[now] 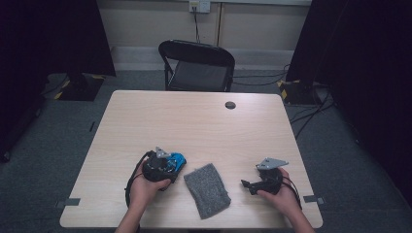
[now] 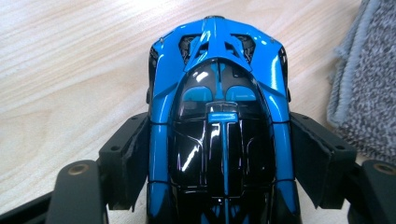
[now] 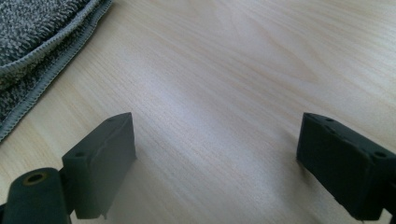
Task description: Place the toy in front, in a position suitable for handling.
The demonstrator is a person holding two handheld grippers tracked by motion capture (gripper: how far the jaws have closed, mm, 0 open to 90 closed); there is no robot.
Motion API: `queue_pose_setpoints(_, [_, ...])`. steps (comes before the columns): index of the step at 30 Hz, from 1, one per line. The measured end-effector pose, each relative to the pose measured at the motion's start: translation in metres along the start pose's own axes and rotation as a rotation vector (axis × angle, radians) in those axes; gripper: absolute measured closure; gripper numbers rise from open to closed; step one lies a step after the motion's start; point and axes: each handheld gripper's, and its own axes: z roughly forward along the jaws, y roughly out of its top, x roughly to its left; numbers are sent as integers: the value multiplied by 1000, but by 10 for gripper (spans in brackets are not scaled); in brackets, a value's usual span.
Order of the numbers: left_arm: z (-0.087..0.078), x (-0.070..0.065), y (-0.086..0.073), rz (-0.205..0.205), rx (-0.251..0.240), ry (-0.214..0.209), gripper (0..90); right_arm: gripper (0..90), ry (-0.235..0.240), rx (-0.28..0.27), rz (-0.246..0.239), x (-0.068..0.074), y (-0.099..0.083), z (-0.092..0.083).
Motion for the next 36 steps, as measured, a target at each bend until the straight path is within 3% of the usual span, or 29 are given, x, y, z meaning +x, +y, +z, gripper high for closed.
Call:
queue_pose_setpoints(15, [8,-3,-1,15,16,34,264,111,0,0,0,0,0,0])
queue_pose_setpoints(19, [3,-2,0,39,-15,62,170,111,0,0,0,0,0,0])
queue_pose_setpoints(25, [0,-1,-7,23,-16,28,167,111,1,0,0,0,0,0])
queue_pose_setpoints(27, [2,-1,-10,32,-8,34,175,111,1,0,0,0,0,0])
queue_pose_setpoints(31, [4,1,-17,11,8,23,173,111,1,0,0,0,0,0])
queue_pose_setpoints(32, [4,2,-19,7,-9,17,178,111,1,0,-1,0,0,0])
queue_pose_setpoints(36, [2,-1,-18,14,-10,5,258,111,3,0,-3,0,0,0])
